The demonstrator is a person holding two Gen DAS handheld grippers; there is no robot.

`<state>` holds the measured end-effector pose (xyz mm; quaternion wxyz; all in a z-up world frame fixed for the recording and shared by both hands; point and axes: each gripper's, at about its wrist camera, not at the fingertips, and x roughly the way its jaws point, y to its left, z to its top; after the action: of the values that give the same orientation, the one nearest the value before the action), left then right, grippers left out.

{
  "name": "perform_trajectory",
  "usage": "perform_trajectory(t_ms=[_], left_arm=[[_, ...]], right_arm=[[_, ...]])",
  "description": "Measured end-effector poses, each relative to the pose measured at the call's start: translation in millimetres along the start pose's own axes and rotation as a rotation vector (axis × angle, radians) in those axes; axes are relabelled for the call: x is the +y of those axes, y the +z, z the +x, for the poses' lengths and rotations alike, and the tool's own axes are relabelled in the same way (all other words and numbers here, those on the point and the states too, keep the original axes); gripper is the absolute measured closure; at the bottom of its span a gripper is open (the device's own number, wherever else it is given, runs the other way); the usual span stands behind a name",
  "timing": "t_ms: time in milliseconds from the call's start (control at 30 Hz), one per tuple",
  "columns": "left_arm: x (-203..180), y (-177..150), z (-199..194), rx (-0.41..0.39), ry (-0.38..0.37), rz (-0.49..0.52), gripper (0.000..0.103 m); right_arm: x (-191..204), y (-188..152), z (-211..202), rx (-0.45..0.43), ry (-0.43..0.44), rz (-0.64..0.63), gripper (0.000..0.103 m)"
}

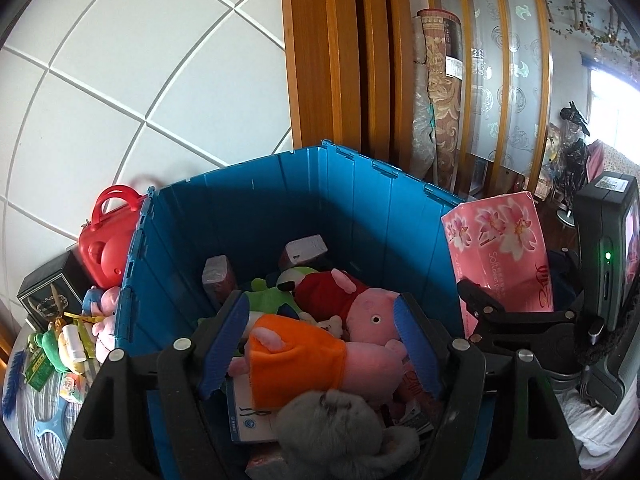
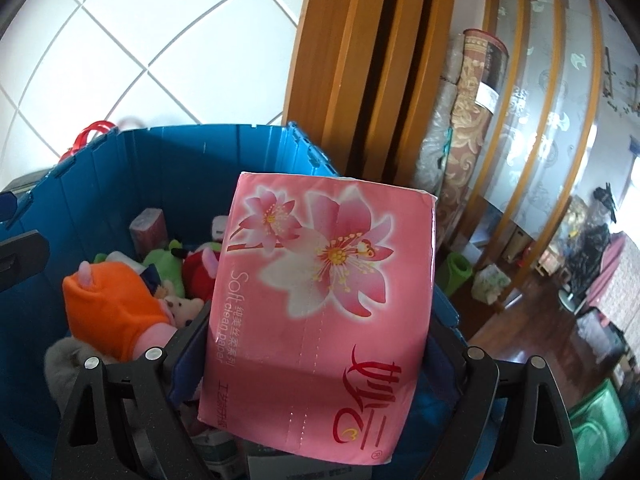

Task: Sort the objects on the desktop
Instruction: 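Open both tools to drop the grey plush and pink tissue pack into the bin, then withdraw both open tools from the bin back over the pile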

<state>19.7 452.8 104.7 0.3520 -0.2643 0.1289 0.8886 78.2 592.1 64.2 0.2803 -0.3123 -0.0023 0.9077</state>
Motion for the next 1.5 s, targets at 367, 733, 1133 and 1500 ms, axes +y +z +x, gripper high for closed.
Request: perform_trajectory(t_ms=[367, 733, 1133, 1500], left_arm=[[2, 0, 0, -0.013, -0.007, -0.007, 0.029], [2, 0, 0, -0.024, -0.003, -0.017, 0.029], [9, -8, -23, -0.105, 0.01, -0.038, 0.029], [75, -39, -91, -0.224, 0.094, -0.099, 0.028]], right_arm=[[0, 0, 0, 0.006, -0.003, 0.004, 0.011], [3, -1, -1, -0.006, -0.013, -0.008, 0.01], [2, 0, -3, -0.023, -0.049, 0.012, 0.0], [55, 4, -72, -0.181, 0.101, 0.13, 0.0]])
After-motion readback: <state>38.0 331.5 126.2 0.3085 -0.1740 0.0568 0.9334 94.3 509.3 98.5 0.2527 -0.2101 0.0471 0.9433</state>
